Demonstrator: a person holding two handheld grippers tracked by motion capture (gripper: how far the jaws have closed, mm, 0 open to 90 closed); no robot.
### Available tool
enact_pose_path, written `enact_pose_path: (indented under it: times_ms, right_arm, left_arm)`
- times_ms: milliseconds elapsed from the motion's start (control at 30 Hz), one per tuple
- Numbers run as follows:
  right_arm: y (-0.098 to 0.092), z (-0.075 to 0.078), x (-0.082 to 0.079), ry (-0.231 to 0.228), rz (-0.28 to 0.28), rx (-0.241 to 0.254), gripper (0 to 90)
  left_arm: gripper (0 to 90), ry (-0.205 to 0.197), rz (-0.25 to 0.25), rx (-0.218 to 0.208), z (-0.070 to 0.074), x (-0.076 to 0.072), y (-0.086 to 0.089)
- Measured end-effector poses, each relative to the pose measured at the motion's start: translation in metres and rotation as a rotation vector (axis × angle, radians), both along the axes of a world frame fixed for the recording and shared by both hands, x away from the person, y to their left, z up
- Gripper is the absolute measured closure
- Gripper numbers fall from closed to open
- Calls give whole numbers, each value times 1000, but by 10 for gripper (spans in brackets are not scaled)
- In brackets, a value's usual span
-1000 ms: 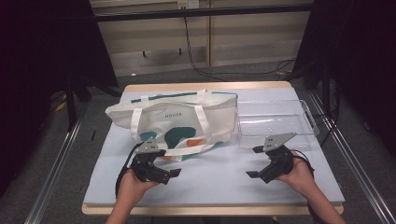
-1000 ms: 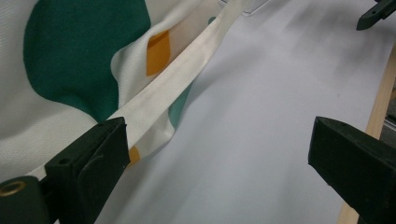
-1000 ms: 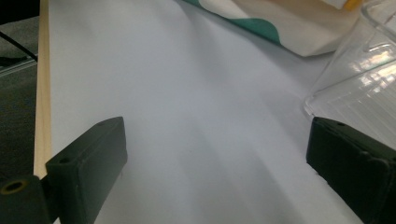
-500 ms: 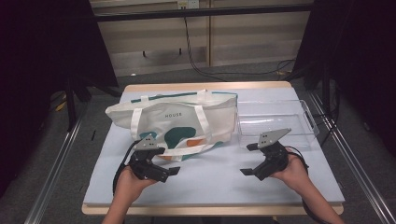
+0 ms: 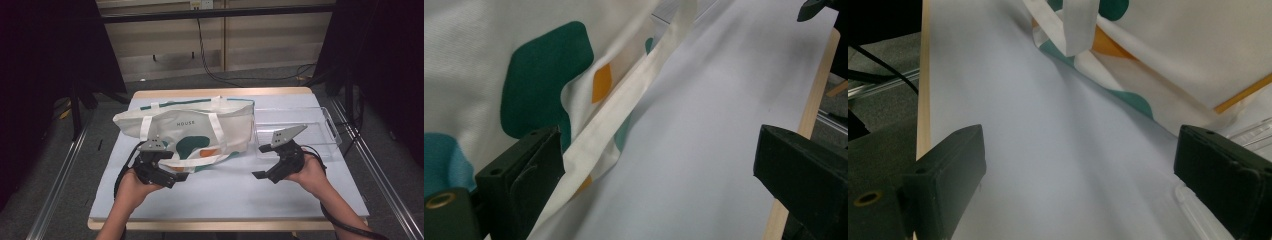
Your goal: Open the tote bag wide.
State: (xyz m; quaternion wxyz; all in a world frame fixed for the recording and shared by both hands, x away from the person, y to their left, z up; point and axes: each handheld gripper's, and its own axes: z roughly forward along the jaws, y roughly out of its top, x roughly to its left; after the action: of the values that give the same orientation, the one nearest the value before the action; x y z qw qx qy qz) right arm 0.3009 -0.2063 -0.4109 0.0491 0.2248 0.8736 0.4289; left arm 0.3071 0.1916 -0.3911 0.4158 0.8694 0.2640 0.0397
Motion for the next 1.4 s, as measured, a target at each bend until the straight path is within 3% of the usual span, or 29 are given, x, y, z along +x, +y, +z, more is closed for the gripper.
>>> enact_pose_path:
  times_ms: [467,600,700,1067,1400]
  right_arm:
    - [1,24,17,2,2,37,72]
    - [2,27,21,-8,-1,13,72]
    - [4,30,23,3,11,33,75]
    - [12,41,31,-26,14,4,78]
    - [18,49,36,-31,20,20,78]
  left_arm:
    - [64,-17,-18,4,24,9,-1]
    - [64,-13,-18,14,28,12,-2]
    - [63,-12,-19,11,31,14,-2]
    - [65,-31,-12,13,45,22,-2]
    - [68,-33,-13,23,52,28,-2]
